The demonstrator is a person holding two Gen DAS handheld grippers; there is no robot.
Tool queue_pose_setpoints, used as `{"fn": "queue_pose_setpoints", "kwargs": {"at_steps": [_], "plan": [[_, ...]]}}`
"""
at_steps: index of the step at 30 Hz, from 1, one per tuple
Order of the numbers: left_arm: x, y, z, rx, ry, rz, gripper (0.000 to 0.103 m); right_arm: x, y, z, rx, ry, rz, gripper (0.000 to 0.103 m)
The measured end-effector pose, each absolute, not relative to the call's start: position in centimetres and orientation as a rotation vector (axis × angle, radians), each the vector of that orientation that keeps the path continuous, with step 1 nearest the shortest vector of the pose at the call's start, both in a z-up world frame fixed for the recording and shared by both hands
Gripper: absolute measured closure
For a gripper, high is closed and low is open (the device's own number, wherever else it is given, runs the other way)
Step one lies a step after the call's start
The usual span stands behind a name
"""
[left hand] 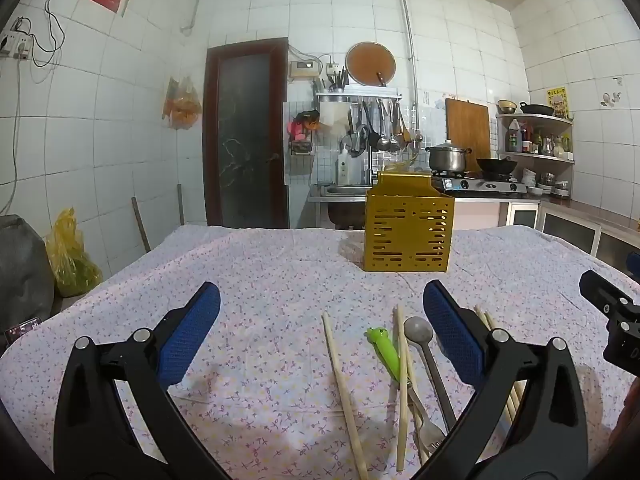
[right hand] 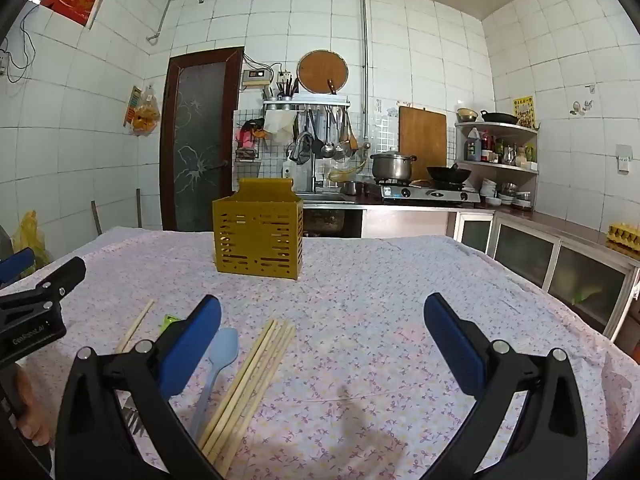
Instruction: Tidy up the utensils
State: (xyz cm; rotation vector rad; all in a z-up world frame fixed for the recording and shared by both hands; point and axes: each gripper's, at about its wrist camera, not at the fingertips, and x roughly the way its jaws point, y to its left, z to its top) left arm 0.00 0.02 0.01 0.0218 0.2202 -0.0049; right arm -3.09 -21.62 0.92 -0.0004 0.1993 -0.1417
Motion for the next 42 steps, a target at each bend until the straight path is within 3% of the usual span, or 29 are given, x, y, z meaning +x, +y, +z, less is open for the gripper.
{"fn": "queue_pose_setpoints", "kwargs": {"at_steps": [42], "plan": [[-0.7,-0.6,0.9,0.033,0.218,-0.035,0.005,-4.8,-21.3,2.3,-0.053,0.175,-0.169,0.004]]}}
